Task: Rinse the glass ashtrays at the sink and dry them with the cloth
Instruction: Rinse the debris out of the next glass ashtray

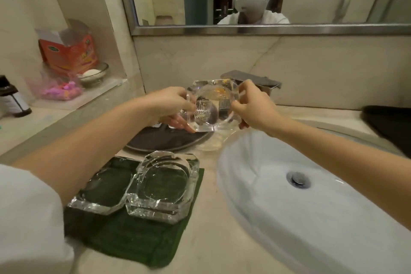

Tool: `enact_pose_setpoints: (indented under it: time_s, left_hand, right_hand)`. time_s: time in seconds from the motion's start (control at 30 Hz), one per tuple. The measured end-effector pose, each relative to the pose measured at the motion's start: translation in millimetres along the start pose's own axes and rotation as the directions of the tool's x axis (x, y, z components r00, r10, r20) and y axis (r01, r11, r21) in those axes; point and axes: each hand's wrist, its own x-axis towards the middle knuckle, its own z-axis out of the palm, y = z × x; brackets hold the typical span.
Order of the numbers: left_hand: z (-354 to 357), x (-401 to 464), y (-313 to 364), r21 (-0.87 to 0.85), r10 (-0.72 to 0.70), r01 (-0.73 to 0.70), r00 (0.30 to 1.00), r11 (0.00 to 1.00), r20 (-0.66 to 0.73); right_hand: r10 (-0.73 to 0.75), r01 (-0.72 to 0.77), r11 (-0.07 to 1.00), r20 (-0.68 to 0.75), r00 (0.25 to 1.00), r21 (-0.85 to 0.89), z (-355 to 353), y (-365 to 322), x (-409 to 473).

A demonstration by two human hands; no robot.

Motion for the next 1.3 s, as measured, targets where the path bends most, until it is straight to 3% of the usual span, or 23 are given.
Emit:
enact_pose_setpoints:
  time_s: [0.23, 0.47, 0.67, 0.83, 1.03, 1.3]
  left_hand:
    - [55, -32, 31, -0.128, 0.009, 0.001, 0.997, 0.992, 0.078]
    - [145, -32, 39, -0.532, -0.015, 0.065, 0.995, 0.844, 0.097]
    - [168, -9, 29, -0.377, 0.07, 0.003, 0.981, 0.926, 0.18]
    - [173, 13, 22, -0.363, -0.046, 0.116, 0.98, 0.925, 0.195]
    - [176, 42, 13, -0.312, -0.149, 0.17, 0.985, 0.935, 0.092]
    - [182, 49, 8, -0.31, -0.274, 0.32, 0.944, 0.895, 0.184]
  right_hand:
    - [-0.047, 0.047, 0.999, 0.007, 0.999, -0.02, -45, 23, -47]
    - [0.041, -0.038, 0.996, 0.031, 0.999, -0.087, -78, 75, -73]
    - [0.095, -0.099, 0.994, 0.072, 0.993, 0.049, -75, 105, -73]
    - [0.214, -0.238, 0.959, 0.159, 0.964, 0.151, -54, 125, -53]
    - [0.364, -0.399, 0.896, 0.191, 0.912, 0.196, -22, 141, -32]
    - [0.39, -0.432, 0.887, 0.234, 0.89, 0.163, -25, 151, -32]
